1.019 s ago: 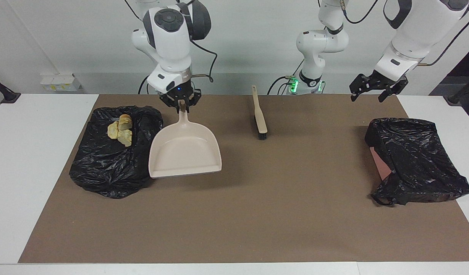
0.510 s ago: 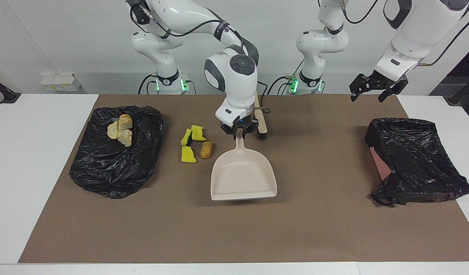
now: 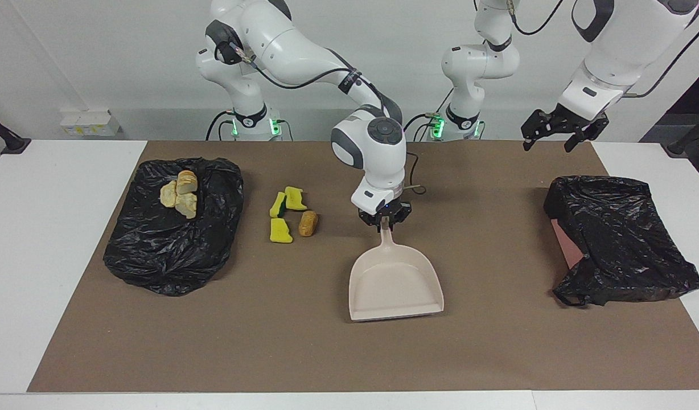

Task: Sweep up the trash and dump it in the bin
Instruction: 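Bring the empty dustpan back to the table center and release it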

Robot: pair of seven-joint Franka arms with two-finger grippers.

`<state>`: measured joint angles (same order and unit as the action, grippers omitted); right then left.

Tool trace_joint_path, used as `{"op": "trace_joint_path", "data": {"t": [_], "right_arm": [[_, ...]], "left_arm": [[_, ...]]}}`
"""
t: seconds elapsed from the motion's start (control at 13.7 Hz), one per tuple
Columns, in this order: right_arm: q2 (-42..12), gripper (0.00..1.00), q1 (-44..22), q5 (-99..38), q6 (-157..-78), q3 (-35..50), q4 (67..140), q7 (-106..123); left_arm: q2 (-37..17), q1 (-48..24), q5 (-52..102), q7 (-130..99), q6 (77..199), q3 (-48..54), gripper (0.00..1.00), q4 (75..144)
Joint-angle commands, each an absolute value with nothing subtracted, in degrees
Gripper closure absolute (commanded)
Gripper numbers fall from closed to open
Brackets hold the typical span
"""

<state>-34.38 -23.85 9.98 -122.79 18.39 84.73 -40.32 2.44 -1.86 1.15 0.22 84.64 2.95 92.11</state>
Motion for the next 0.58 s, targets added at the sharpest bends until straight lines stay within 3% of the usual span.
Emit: {"op": "trace_joint_path", "data": {"t": [0.0,0.07,0.29,0.51], "right_arm": [[-34.28,0.2,-24.52,12.47,-120.52,18.54,83.23,-41.49],[-33.06,0.0,-24.61,12.83,-118.67,18.54,83.58,-40.96],[-26.91,0.0,-24.7,11.52,-116.11,20.12,87.87,-41.57],[-18.05,0.0,-24.87,7.32,-115.31,21.79,97.7,-41.23]], "left_arm": [[2.55,-1.14,0.18,1.14,83.67,3.43,0.0,91.14],[2.55,-1.14,0.18,1.14,83.67,3.43,0.0,91.14],[2.55,-1.14,0.18,1.14,83.67,3.43,0.0,91.14],[2.55,-1.75,0.79,0.53,84.37,3.43,0.0,91.06]]}}
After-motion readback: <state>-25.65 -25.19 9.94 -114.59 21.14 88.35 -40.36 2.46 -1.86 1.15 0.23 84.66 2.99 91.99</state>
